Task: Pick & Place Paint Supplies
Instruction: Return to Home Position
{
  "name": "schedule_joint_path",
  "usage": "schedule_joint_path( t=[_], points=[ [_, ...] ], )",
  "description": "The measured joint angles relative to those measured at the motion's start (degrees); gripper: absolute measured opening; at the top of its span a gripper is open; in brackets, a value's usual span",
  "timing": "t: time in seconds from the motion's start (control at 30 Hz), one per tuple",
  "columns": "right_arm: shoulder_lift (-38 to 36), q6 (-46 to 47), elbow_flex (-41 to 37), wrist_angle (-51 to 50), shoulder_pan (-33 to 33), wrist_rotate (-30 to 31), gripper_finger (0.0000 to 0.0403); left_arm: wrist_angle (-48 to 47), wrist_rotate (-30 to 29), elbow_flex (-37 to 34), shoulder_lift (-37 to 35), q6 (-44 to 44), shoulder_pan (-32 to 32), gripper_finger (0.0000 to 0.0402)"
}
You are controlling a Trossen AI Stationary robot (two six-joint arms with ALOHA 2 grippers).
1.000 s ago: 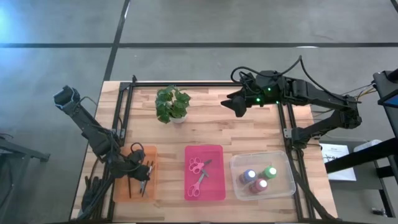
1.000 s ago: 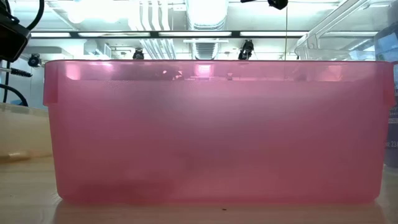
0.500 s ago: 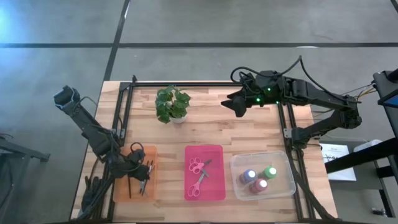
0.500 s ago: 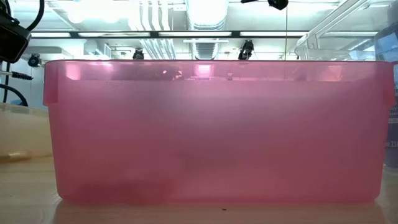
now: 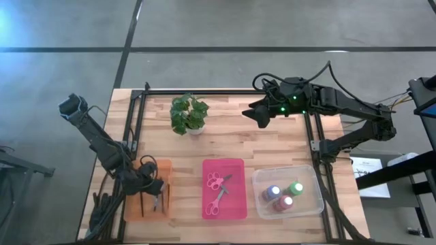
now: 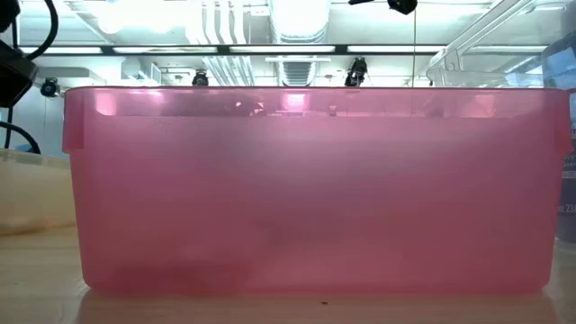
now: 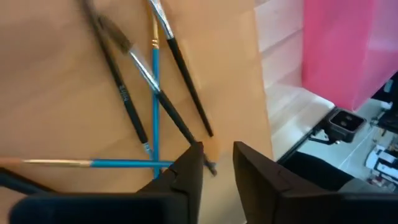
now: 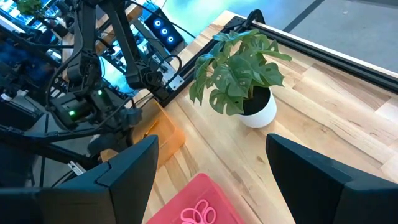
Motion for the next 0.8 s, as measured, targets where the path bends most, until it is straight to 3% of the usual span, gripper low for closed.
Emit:
schedule_joint_path(
  t=[0.2, 0.43, 0.53, 0.63, 0.73, 0.8],
  points=[
    [0.00, 0.22, 0.00, -0.02, 0.00, 0.01, 0.0293, -0.46, 0.01, 0.00, -0.01, -0.32, 0.00, 0.0128],
    [0.00, 0.17, 0.00, 0.00, 0.00, -0.01, 0.0293, 3.29, -1.89, 0.00, -0.01, 3.80, 0.00, 0.0134],
    [0.00, 0.15, 0.00, 0.01, 0.00, -0.01, 0.0293, 11.79, -7.14, 0.00, -0.01, 14.94, 0.04, 0.0133],
    [0.00, 0.16, 0.00, 0.01, 0.03, -0.01, 0.0293, 23.30, -13.68, 0.00, -0.01, 33.49, 0.60, 0.0118],
    [0.00, 0.02, 0.00, 0.01, 0.04, -0.03, 0.0293, 31.87, -16.71, 0.29, -0.40, 55.47, 3.23, 0.0077],
    [0.00, 0.09, 0.00, 0.01, 0.04, -0.03, 0.0293, 33.72, -15.91, 0.57, -1.71, 65.18, 6.97, 0.0038]
  ],
)
